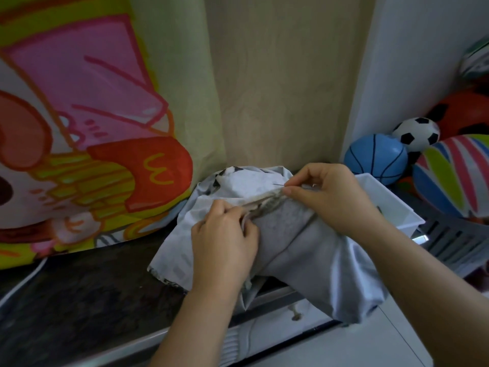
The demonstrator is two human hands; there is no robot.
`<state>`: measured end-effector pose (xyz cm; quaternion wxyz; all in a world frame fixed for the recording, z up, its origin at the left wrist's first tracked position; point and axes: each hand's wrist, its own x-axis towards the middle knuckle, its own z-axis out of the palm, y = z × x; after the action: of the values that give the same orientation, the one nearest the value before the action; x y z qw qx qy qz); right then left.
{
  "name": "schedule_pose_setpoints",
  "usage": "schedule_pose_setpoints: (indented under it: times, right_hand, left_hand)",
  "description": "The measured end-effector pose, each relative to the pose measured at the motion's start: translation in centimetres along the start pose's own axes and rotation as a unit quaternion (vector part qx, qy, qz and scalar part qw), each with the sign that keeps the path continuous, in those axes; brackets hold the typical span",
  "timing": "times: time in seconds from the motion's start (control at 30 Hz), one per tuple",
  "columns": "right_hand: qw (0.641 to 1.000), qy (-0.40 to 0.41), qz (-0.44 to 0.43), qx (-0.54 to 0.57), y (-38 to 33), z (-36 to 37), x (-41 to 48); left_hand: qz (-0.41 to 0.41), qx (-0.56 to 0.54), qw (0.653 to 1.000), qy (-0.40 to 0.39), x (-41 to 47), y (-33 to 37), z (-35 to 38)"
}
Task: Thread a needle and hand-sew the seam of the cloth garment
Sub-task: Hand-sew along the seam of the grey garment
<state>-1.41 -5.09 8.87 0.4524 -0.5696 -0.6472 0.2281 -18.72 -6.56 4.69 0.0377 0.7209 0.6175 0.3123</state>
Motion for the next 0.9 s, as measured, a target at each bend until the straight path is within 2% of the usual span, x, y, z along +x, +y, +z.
schedule_pose_setpoints:
  times: [0.1, 0.2, 0.3, 0.37, 0.5, 0.53, 0.57, 0.6, 0.63, 0.73, 0.8, 0.9]
  right_hand:
    - [1.000, 0.001, 0.011, 0.006, 0.4, -0.3, 0.1]
    - [1.000, 0.003, 0.020, 0.017, 0.9, -0.5, 0.2]
    - [0.997, -0.016, 0.045, 0.066, 0.9, -0.4, 0.1]
    - [0.987, -0.052, 0.061, 0.139, 0.4, -0.4, -0.1]
    - [0.935, -0.151, 0.093, 0.306, -0.5, -0.7, -0.3]
    - [0.923, -0.169, 0.103, 0.330, -0.5, -0.7, -0.3]
    - [0.917, -0.181, 0.112, 0.337, -0.2, -0.5, -0.2]
    - [0.920, -0.187, 0.120, 0.322, 0.2, -0.2, -0.1]
    - [0.935, -0.184, 0.124, 0.278, 0.8, 0.1, -0.1]
    - [0.981, -0.134, 0.122, 0.070, 2.8, 1.2, 0.0]
    - [0.985, -0.113, 0.127, -0.011, 3.9, 1.9, 0.2]
    - [0.985, -0.088, 0.127, -0.070, 5.1, 2.6, 0.4]
  left_hand:
    - [0.012, -0.095, 0.994, -0.045, 0.6, -1.7, -0.2]
    - [-0.030, -0.203, 0.968, -0.144, 0.8, -2.1, -1.4]
    - [-0.078, -0.255, 0.938, -0.220, 0.8, -2.9, -2.1]
    - [-0.129, -0.316, 0.901, -0.268, 0.6, -3.3, -2.3]
    - [-0.231, -0.489, 0.774, -0.328, 0.6, -3.6, -2.5]
    - [-0.250, -0.502, 0.754, -0.342, 0.7, -3.8, -2.3]
    - [-0.262, -0.496, 0.748, -0.355, 0.7, -4.1, -1.8]
    - [-0.271, -0.472, 0.757, -0.361, 0.8, -4.3, -1.3]
    - [-0.273, -0.431, 0.783, -0.356, 0.8, -4.7, -0.4]
    - [-0.247, -0.279, 0.883, -0.286, 0.7, -5.4, 2.1]
    - [-0.201, -0.182, 0.928, -0.255, 0.7, -5.9, 3.3]
    - [-0.133, -0.058, 0.969, -0.198, 0.9, -6.3, 4.6]
